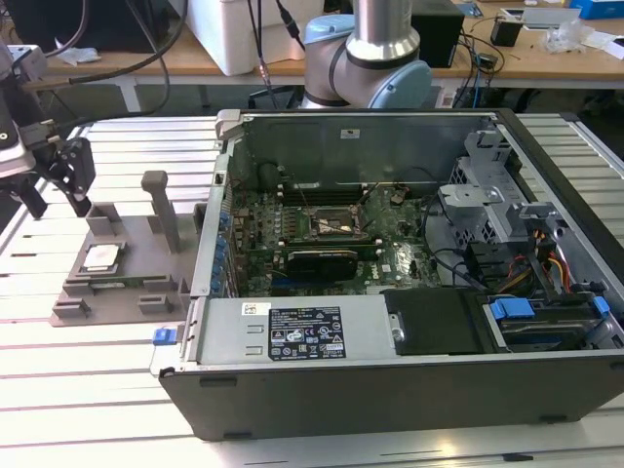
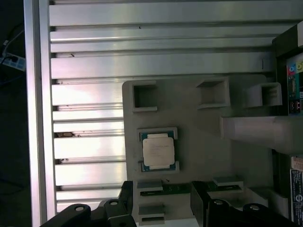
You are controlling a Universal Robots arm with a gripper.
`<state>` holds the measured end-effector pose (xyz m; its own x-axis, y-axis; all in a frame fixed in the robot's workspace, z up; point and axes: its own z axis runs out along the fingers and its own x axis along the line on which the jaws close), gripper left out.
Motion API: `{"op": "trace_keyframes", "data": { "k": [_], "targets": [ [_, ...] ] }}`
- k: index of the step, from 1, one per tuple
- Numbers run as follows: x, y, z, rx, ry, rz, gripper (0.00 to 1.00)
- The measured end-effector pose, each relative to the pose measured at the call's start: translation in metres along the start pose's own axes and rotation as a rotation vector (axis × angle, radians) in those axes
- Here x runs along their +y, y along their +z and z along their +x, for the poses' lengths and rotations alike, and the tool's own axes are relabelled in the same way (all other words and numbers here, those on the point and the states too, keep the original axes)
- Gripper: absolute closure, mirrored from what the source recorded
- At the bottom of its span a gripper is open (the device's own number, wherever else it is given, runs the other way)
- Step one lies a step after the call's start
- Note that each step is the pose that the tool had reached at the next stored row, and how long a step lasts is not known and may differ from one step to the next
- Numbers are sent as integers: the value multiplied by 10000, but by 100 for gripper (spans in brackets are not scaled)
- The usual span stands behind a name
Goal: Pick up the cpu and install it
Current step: 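Pick up the cpu and move it towards the insertion slot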
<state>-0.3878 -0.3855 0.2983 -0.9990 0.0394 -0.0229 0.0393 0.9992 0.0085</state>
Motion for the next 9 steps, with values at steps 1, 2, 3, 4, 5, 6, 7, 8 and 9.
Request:
{"op": "trace_keyframes", "data": {
  "k": [1, 2, 3, 4, 5, 6, 7, 8, 9],
  "targets": [
    [0, 8, -1, 1, 0, 0, 40],
    [0, 18, -3, 0, 0, 0, 40],
    [0, 29, -6, 1, 0, 0, 40],
    [0, 35, -7, 1, 0, 0, 40],
    [0, 41, -9, 1, 0, 0, 40],
    [0, 51, -10, -1, 0, -1, 40],
    [0, 57, -10, 0, 0, 0, 40],
    [0, 71, -11, 0, 0, 0, 40],
    [0, 86, -11, 0, 0, 0, 40]
  ]
}}
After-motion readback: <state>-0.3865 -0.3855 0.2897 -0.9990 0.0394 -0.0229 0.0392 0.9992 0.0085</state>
